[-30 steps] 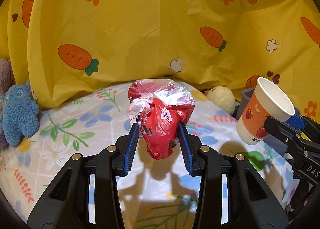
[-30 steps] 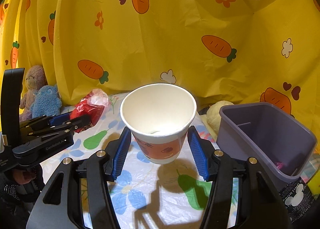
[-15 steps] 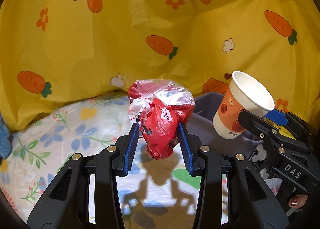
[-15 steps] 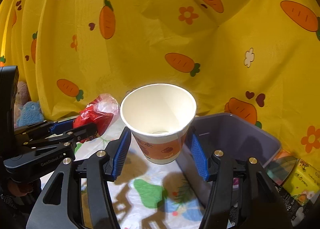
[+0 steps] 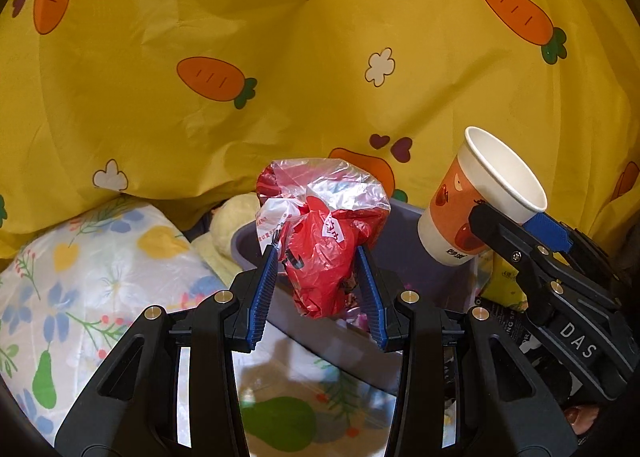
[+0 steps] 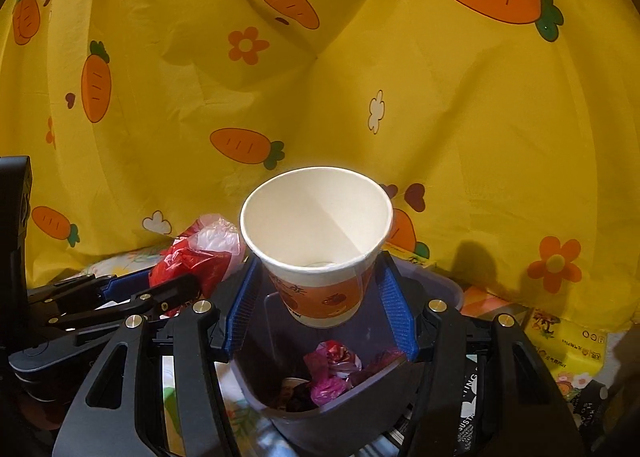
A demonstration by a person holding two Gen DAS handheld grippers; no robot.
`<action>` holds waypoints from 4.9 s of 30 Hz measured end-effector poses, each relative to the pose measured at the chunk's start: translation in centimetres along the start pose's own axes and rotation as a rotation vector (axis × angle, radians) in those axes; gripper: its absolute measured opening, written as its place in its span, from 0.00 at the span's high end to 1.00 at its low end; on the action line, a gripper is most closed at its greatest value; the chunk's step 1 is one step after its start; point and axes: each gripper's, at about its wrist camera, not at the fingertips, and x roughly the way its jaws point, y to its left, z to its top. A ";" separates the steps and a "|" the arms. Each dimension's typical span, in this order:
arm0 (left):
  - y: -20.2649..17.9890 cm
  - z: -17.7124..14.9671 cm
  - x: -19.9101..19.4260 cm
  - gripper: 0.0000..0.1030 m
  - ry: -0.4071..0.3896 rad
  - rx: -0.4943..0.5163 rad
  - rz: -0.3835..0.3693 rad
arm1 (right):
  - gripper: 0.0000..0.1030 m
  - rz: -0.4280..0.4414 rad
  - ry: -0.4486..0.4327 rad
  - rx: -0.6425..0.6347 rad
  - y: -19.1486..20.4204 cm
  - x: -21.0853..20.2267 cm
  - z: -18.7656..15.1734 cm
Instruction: Collect trash
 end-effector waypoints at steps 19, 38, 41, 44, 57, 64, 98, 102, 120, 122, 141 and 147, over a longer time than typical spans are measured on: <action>-1.0 -0.5 4.8 0.61 0.078 -0.018 -0.091 | 0.44 -0.045 0.031 0.027 -1.8 1.6 -0.6; 3.1 -2.6 -0.5 0.06 -0.038 -0.069 0.114 | 0.23 -0.045 0.033 0.014 -0.3 2.4 -1.2; 3.5 -3.2 -2.0 0.06 -0.049 -0.065 0.180 | 0.14 -0.063 0.017 -0.008 0.7 1.3 -1.3; 4.0 -4.1 -3.9 0.06 -0.071 -0.075 0.213 | 0.05 -0.090 0.009 -0.046 2.0 0.3 -1.7; 5.5 -8.6 -12.8 0.06 -0.121 -0.125 0.394 | 0.05 -0.019 0.040 -0.085 7.0 -4.9 -4.5; 6.5 -11.8 -17.3 0.06 -0.113 -0.197 0.400 | 0.05 0.002 0.049 -0.106 9.5 -8.2 -6.3; 5.5 -16.9 -25.3 0.06 -0.147 -0.226 0.543 | 0.05 0.066 0.040 -0.147 12.2 -14.9 -9.9; 5.3 -16.8 -25.3 0.06 -0.148 -0.221 0.539 | 0.05 0.068 0.039 -0.143 12.2 -14.9 -9.9; 5.0 -16.5 -25.3 0.06 -0.149 -0.226 0.539 | 0.05 0.066 0.041 -0.139 12.0 -15.0 -9.9; 5.0 -16.6 -25.3 0.06 -0.148 -0.225 0.538 | 0.05 0.066 0.041 -0.139 12.0 -15.0 -9.9; 4.8 -16.3 -24.9 0.06 -0.150 -0.230 0.537 | 0.05 0.065 0.041 -0.135 11.8 -14.9 -9.8; 4.8 -16.3 -24.5 0.06 -0.146 -0.228 0.534 | 0.05 0.057 0.042 -0.132 11.8 -14.6 -9.7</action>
